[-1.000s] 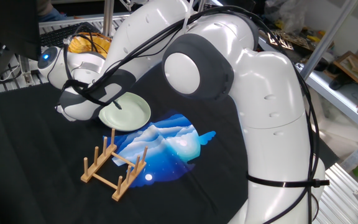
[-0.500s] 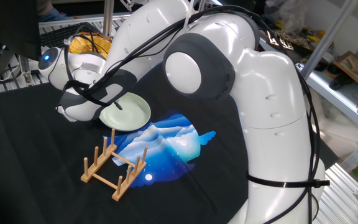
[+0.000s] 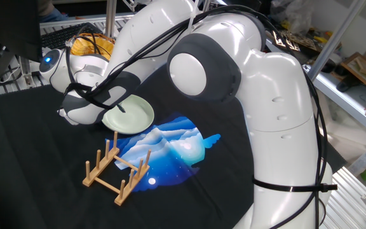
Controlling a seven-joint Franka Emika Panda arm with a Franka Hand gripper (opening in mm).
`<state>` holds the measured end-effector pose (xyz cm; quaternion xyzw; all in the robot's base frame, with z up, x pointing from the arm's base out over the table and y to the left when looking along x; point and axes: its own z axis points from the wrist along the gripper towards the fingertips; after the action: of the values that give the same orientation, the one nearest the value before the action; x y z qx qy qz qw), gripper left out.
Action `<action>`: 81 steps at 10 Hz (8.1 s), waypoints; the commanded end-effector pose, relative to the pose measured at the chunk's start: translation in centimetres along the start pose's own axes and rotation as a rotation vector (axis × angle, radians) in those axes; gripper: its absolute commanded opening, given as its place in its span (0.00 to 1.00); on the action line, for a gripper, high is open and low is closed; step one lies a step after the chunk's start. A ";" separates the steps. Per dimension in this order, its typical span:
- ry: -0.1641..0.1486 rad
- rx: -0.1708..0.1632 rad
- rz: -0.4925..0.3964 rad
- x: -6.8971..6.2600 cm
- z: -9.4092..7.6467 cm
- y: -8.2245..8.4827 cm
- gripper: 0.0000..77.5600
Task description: Put the dish on the dish rack
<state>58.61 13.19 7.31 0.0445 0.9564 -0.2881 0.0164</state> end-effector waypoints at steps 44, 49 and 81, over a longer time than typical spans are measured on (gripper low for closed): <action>0.213 -0.433 0.116 2.6 -7.5 -5.3 0.01; 0.218 -0.460 0.127 2.4 -7.6 -5.5 0.01; 0.418 -0.749 -0.145 10.5 -16.5 -6.9 0.01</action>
<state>47.95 17.47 24.33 0.0310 0.9829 0.0771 -0.1643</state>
